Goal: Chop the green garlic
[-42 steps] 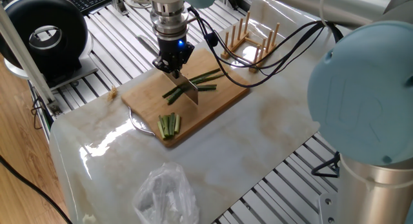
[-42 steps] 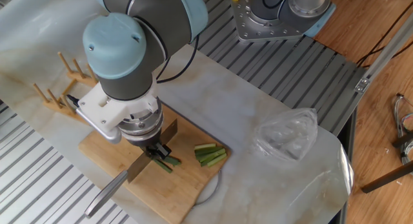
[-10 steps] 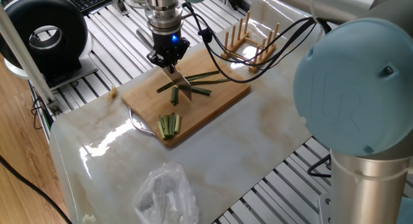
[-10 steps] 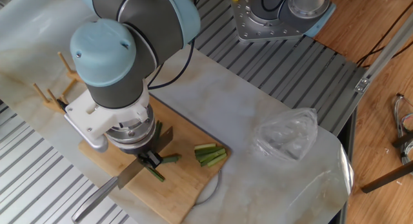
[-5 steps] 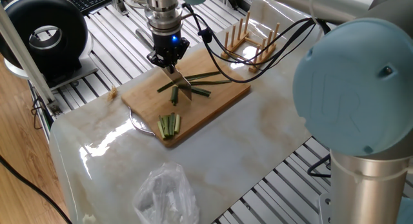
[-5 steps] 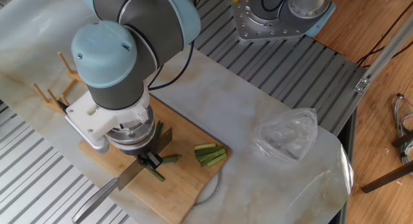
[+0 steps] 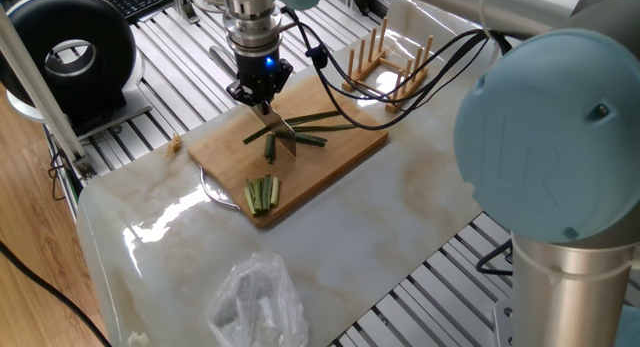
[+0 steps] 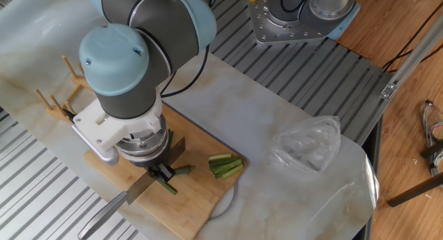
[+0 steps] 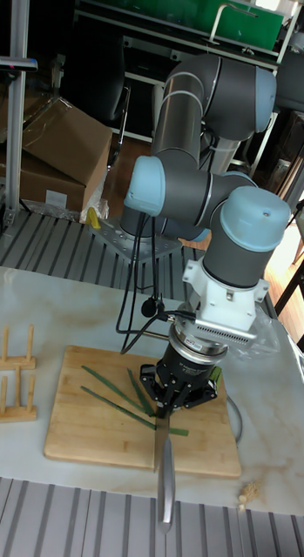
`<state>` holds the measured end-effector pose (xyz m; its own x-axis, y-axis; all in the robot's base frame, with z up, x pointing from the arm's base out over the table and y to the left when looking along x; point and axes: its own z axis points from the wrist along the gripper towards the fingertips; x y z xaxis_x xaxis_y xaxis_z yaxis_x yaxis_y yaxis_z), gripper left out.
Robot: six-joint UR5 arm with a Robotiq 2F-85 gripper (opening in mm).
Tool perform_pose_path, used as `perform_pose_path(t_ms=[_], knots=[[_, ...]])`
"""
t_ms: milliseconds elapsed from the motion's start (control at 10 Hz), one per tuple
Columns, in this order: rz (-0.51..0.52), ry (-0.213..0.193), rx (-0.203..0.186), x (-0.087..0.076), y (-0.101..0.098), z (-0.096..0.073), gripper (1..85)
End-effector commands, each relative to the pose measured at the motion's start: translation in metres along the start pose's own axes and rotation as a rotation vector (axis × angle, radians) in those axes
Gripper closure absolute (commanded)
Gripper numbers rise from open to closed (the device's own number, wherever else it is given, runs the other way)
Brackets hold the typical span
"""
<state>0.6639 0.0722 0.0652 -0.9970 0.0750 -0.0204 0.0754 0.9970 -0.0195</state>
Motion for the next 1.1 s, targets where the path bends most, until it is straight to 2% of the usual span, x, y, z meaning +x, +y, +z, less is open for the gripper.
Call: perform_pose_path(t_ms=[0,100,300,1000], knots=[[-0.001,0.042,-0.020,0.008,0.000,-0.013,84.3],[0.004,0.019,-0.021,0.005,0.001,-0.007,84.3],[0.011,0.013,-0.012,0.005,0.001,-0.002,84.3],[0.019,0.026,0.002,0.013,0.002,0.004,84.3]])
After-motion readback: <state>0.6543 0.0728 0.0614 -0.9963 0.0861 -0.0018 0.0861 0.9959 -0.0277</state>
